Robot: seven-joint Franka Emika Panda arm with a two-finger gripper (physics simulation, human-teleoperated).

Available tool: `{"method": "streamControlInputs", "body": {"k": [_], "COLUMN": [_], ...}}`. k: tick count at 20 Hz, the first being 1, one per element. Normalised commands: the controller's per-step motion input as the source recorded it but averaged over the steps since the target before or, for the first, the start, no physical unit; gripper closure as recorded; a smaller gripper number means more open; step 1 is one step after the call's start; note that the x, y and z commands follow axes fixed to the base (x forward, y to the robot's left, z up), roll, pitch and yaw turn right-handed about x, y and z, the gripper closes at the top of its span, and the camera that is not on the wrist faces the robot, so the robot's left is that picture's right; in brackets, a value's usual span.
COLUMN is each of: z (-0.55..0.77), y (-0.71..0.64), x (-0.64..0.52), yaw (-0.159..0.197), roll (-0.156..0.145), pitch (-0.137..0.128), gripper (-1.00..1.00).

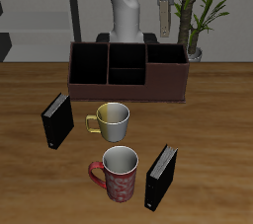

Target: Place the yellow book into the back desk caddy's right compartment

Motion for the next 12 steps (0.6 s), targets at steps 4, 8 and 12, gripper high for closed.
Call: {"method": "streamControlInputs", "body": {"k": [4,8,12], "z": [-0.11,-0.14,-0.2], "y": [-0.02,-0.03,-0.06], "x": [0.0,-0.1,-0.12], "yaw": [0.005,-0.015,-0.002], "roll": [-0.003,-0.007,-0.002], "pitch": [0.02,0.015,0.009], "gripper": [1.0,1.0,1.0]}}
